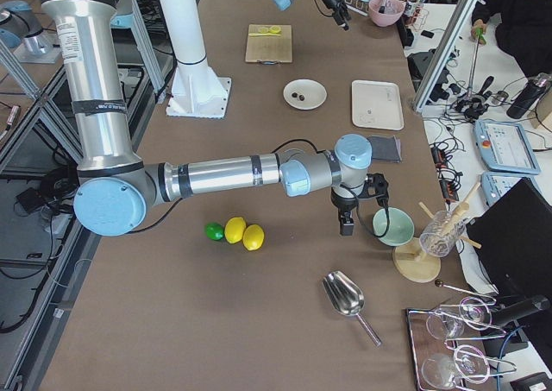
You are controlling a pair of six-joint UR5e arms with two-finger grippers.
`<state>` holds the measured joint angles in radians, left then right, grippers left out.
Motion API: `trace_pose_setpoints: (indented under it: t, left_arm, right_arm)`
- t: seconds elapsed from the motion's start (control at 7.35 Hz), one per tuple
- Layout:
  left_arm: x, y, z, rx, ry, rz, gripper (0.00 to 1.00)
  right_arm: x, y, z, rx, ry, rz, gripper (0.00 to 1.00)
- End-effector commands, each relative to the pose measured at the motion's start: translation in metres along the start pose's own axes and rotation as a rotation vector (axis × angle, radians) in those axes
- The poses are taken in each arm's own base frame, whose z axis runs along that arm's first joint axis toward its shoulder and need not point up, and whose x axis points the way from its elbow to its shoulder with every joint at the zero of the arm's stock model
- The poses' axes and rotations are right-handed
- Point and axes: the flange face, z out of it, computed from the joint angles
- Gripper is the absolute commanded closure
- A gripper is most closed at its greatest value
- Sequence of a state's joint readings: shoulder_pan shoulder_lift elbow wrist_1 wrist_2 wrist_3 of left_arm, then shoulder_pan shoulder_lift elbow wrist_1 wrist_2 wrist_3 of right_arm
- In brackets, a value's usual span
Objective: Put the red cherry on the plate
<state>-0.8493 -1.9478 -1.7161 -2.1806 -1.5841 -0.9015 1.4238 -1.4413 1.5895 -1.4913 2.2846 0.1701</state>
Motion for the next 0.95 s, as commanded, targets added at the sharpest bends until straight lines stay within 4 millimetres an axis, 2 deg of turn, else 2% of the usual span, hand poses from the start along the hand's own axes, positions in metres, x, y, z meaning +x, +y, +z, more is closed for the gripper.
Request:
trace_pose_setpoints:
  t: [0.0,0.14,0.27,0.41,0.54,0.68,0.82]
  left_arm:
    - [-0.057,0.007,0.001,-0.051,-0.061,-0.019,0.02]
    - [-0.100,-0.002,-0.011,-0.140,-0.028,-0.029,0.02]
    - [-0.152,-0.018,-0.032,-0.217,-0.006,-0.014,0.02]
    - [-0.214,-0.004,-0.052,-0.334,-0.012,-0.049,0.02]
    - [-0.262,-0.002,-0.077,-0.386,-0.012,-0.065,0.02]
    - [-0.319,-0.001,-0.104,-0.432,-0.025,-0.026,0.02]
    - [-0.375,0.009,-0.132,-0.499,-0.037,0.032,0.02]
  right_arm:
    - [0.068,0.033,-0.015,-0.046,0.054,-0.035,0.00]
    - [0.086,0.048,-0.016,-0.047,0.045,-0.010,0.00]
    - [0.090,0.056,-0.016,-0.045,0.041,-0.002,0.00]
    - [0.087,0.055,-0.018,-0.040,0.036,0.005,0.00]
    - [0.084,0.054,-0.019,-0.036,0.023,0.005,0.00]
    - [0.085,0.054,-0.019,-0.035,0.027,0.004,0.00]
    - [0.085,0.054,-0.019,-0.035,0.030,0.010,0.00]
